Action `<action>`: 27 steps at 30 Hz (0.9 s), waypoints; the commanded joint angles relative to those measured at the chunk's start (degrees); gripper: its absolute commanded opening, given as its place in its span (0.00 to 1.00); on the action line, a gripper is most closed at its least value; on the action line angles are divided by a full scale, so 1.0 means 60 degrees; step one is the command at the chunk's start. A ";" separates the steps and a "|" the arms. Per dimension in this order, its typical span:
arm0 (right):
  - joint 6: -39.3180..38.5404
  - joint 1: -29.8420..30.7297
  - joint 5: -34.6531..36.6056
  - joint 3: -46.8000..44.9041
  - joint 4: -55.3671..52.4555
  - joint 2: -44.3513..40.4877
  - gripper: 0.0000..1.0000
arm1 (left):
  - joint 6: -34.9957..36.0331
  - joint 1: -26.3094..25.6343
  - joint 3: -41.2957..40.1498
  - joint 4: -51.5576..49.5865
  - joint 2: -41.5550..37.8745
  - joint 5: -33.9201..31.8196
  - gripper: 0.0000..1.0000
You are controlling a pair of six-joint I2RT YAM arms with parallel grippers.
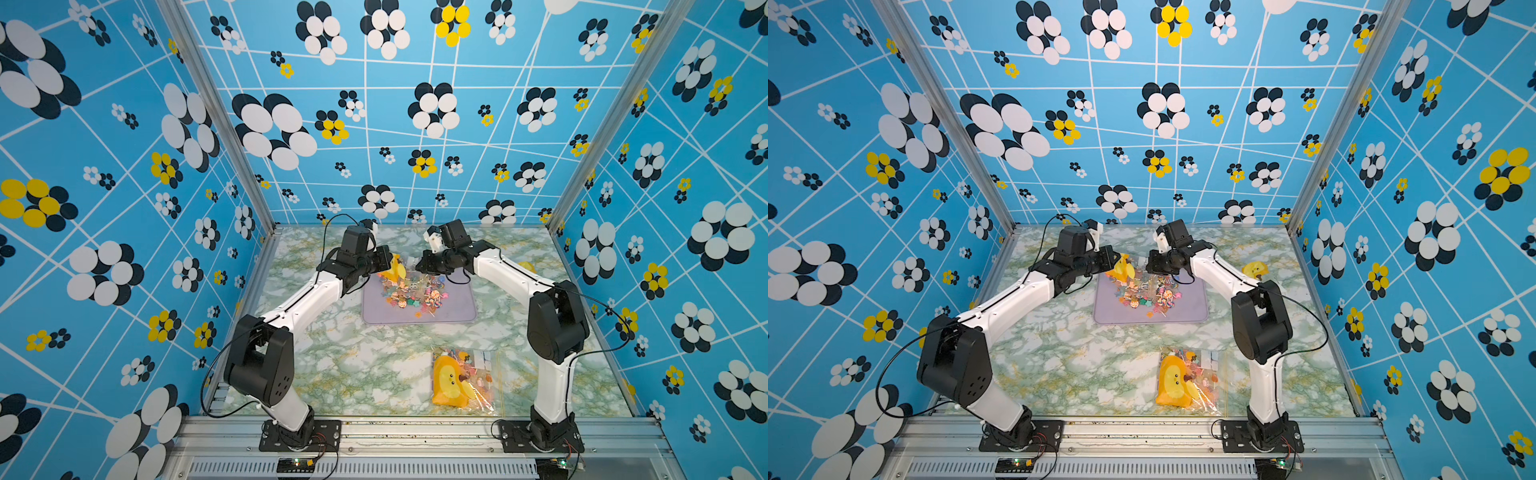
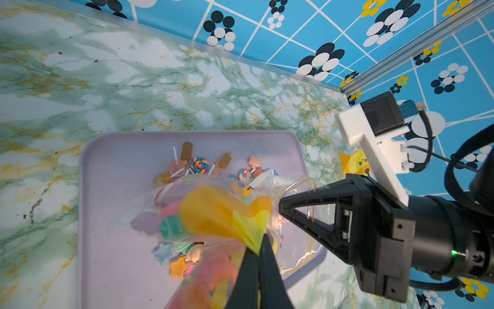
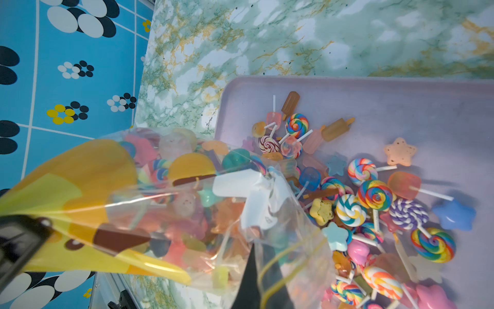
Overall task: Pour candies out of the ziploc bag
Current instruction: 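Pour the candies out of the ziploc bag onto the tray.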
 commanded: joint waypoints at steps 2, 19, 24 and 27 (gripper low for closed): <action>-0.0007 -0.0155 -0.0157 0.0339 -0.0185 0.0217 0.04 | 0.0251 0.0090 0.0620 0.0368 0.0055 0.0006 0.00; -0.0022 -0.0454 -0.0205 0.0504 -0.0224 0.0391 0.04 | 0.0358 0.0024 0.1359 0.0205 0.0465 0.0024 0.00; -0.0019 -0.0510 -0.0212 0.0593 -0.0244 0.0420 0.04 | 0.0390 -0.0009 0.1550 0.0161 0.0574 0.0032 0.00; -0.0024 -0.0550 -0.0211 0.0594 -0.0241 0.0422 0.04 | 0.0413 -0.0019 0.1638 0.0132 0.0626 0.0034 0.00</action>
